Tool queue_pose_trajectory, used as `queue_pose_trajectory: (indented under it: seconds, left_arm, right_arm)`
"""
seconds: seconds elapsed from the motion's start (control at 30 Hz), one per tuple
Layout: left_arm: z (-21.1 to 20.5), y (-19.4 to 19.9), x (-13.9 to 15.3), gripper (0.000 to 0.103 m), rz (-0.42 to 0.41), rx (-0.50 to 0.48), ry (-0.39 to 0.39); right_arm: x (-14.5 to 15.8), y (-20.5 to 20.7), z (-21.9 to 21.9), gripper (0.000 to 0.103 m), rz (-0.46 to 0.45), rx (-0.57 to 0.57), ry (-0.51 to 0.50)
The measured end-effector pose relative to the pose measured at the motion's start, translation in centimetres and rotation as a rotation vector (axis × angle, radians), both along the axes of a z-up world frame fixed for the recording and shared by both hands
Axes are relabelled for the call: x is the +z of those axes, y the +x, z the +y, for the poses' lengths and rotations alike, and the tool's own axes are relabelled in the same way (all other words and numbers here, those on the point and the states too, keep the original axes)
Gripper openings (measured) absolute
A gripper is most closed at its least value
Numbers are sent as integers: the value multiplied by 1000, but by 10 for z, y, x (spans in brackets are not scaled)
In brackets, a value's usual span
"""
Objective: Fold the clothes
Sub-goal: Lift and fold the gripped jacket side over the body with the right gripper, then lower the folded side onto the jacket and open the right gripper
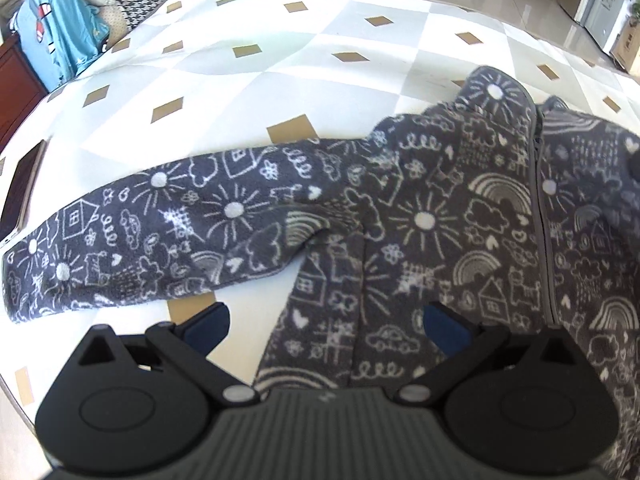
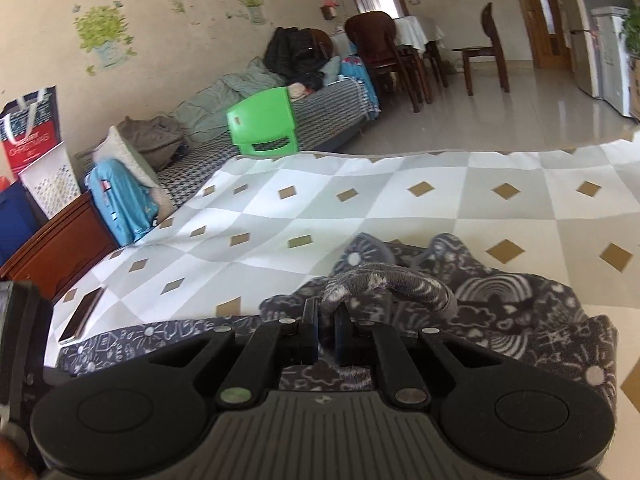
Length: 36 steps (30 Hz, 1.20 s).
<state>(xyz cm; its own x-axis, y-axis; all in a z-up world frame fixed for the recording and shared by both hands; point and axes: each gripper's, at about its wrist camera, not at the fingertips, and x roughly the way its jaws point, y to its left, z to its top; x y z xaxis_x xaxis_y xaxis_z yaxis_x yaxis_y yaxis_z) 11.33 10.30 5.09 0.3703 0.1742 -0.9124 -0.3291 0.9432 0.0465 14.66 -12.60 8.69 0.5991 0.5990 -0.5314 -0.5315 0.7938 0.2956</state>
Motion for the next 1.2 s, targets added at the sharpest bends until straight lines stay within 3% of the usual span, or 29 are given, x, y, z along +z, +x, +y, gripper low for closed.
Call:
queue_pose_trajectory:
  seconds: [0.07,0.17,0.23,0.47,0.73,0.87,1.0,1.2]
  left_arm:
    - [10,-1,5,103,-16,35,4]
    - [21,-3,9,103,-35,82,17]
    - [25,-3,9,103,-35,94,14]
    - [20,-4,5,103,-16,82,-2]
    - [19,-4,5,103,-17,83,4]
    - [22,-4,4,103,-16,93,-3]
    - [25,-4,5,103,-17,104,-5]
    - [33,-5,10,103,-29,122,-7]
  right_arm:
    - [-6,-9,20,11,10,97,-13]
    - [-22,-21,44,30,62,239,-57]
    - [-31,-28,53,34,75,296,-98]
    - [-40,-20,44,44,107,243,-116]
    - [-51,-13,50,47,149,229,-128]
    - [-55,-10,59,46,133,211,-131]
    - [-56,-8,71,14,105,192,-163]
    - [-29,-4,65,9,-4,108,-73]
